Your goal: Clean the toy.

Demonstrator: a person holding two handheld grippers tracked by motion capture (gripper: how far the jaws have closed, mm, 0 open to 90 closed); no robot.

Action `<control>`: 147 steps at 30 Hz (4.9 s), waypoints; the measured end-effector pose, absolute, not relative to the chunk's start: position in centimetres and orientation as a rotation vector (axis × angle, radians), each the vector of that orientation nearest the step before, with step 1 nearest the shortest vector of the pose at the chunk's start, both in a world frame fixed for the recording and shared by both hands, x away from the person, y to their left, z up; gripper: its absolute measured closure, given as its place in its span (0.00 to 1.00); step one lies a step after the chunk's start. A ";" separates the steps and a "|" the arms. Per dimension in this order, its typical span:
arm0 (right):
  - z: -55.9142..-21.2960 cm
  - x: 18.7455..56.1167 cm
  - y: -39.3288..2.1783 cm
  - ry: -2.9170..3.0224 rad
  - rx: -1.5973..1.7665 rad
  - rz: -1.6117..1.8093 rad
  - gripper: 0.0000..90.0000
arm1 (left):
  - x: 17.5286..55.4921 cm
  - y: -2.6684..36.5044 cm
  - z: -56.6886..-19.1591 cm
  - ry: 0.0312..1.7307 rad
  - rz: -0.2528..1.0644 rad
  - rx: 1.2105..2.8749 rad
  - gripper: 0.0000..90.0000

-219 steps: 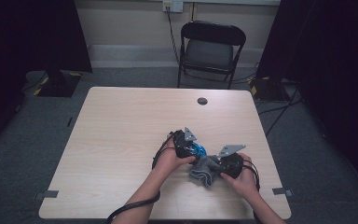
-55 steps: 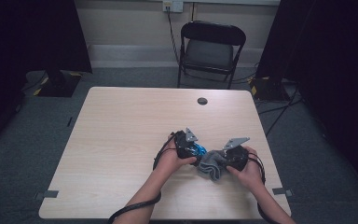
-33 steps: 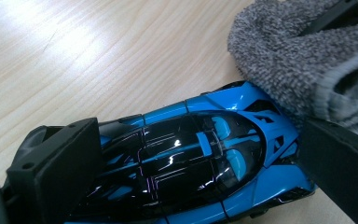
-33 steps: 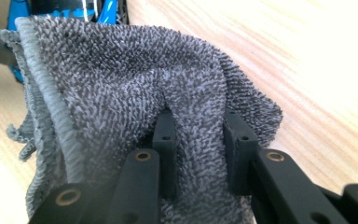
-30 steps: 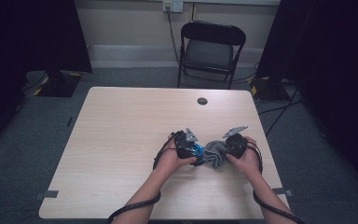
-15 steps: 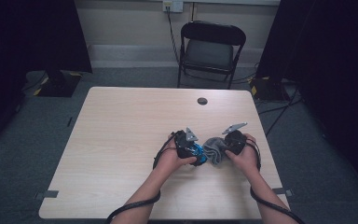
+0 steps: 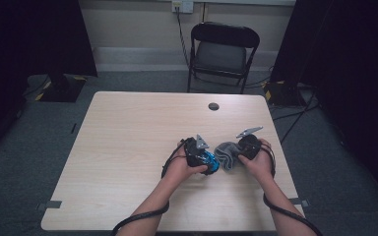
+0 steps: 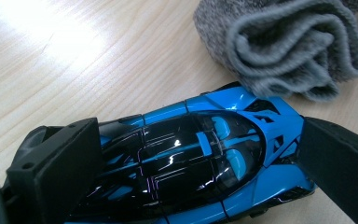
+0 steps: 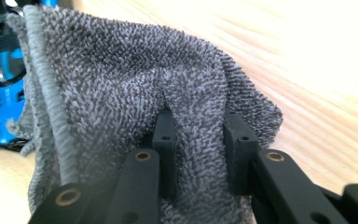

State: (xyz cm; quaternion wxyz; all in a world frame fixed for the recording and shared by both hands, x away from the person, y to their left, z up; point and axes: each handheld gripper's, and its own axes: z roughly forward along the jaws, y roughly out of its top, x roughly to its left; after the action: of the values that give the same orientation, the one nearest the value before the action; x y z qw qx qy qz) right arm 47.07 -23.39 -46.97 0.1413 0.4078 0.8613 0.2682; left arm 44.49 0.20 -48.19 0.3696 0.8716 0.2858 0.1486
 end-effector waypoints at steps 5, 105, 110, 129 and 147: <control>-46.8 47.5 -23.7 2.448 1.221 0.742 0.78 | 44.5 0.2 -48.2 0.733 0.380 2.236 0.00; -47.3 45.5 -24.7 2.264 1.498 0.926 0.85 | 44.5 0.3 -48.2 0.726 0.372 2.225 0.00; -46.9 47.1 -22.9 2.247 1.510 0.965 0.85 | 44.5 0.4 -48.3 0.717 0.367 2.221 0.00; -47.3 50.5 -15.6 2.341 1.328 0.928 0.56 | 44.5 0.7 -48.3 0.697 0.348 2.209 0.00; -48.6 49.8 -17.6 2.434 1.147 0.955 0.44 | 44.7 0.9 -48.3 0.703 0.318 2.192 0.00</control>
State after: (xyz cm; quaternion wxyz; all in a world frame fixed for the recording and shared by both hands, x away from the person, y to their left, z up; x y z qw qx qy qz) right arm 49.77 -17.62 -48.57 0.1425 0.3977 0.8438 0.3309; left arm 44.70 0.95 -48.29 0.3977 0.8654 0.2778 0.1256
